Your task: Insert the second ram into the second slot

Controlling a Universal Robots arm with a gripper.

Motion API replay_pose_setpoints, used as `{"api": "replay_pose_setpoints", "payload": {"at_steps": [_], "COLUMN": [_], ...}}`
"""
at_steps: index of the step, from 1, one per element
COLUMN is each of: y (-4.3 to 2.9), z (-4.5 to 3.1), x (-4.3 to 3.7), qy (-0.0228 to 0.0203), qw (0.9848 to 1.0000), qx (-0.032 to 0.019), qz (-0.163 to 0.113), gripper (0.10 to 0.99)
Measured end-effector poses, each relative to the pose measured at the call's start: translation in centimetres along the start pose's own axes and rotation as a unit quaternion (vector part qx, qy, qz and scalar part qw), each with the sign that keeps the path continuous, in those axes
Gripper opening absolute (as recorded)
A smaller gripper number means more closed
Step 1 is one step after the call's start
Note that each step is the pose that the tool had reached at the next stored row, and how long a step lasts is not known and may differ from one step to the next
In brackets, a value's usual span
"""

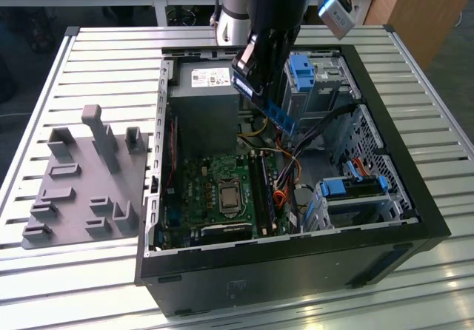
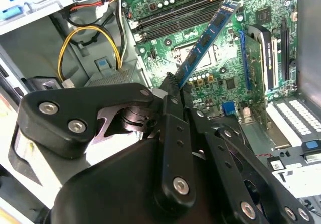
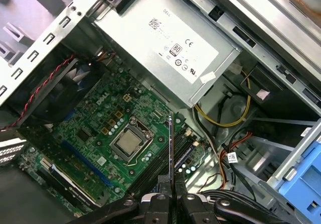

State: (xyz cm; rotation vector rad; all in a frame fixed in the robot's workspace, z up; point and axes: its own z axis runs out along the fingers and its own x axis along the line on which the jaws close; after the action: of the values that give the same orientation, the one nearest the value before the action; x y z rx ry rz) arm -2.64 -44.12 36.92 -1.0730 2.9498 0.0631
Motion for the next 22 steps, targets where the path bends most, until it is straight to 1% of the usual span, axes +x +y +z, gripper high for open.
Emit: {"api": "replay_pose_setpoints", "payload": {"at_steps": [11, 22], "y": [0.00, 0.00], "z": [0.04, 0.10], "x": [0.00, 0.00], "qy": [-0.0012, -0.0022], "qw": [0.9995, 0.9980], "qx": [0.0005, 0.0012], "qz": [0.032, 0.063], "gripper": [0.137, 0.137]}}
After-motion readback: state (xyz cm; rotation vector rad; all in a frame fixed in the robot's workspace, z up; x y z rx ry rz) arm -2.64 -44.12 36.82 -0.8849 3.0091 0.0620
